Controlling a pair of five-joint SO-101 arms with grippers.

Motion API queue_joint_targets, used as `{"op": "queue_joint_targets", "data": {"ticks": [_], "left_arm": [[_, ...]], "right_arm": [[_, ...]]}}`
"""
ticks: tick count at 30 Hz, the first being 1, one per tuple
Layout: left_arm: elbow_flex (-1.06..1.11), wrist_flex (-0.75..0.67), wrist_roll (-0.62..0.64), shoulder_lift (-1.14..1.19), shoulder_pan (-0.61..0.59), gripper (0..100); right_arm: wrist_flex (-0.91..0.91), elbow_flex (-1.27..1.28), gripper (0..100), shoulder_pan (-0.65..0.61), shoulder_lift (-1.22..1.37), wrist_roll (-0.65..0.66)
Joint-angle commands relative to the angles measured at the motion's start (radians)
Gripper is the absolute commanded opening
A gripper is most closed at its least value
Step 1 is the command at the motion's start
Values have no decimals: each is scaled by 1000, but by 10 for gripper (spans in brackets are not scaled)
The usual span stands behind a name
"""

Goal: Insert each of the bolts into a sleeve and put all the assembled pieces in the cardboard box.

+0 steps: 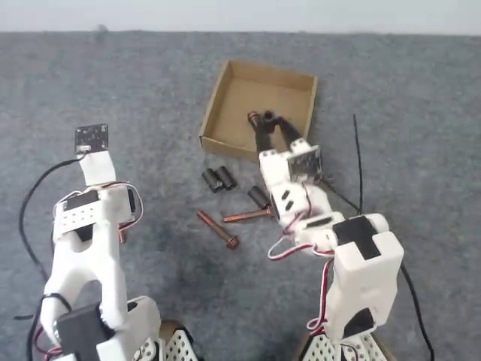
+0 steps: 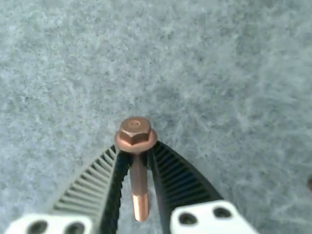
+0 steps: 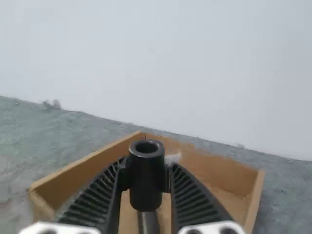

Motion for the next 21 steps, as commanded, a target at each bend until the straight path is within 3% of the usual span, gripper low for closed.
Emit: {"op": "queue_joint_targets", "data": {"ticks": [1,14,21], "left_arm": [[-8,-28,-11,-17,6,12],[-8,-28,-11,-17,6,12],[-8,-28,-11,-17,6,12]], "right_arm": [[-119,78,6,-8,-74,23],[-374,410,6,-12,-74,17],[-438,525,6,-77,-84,15]]}}
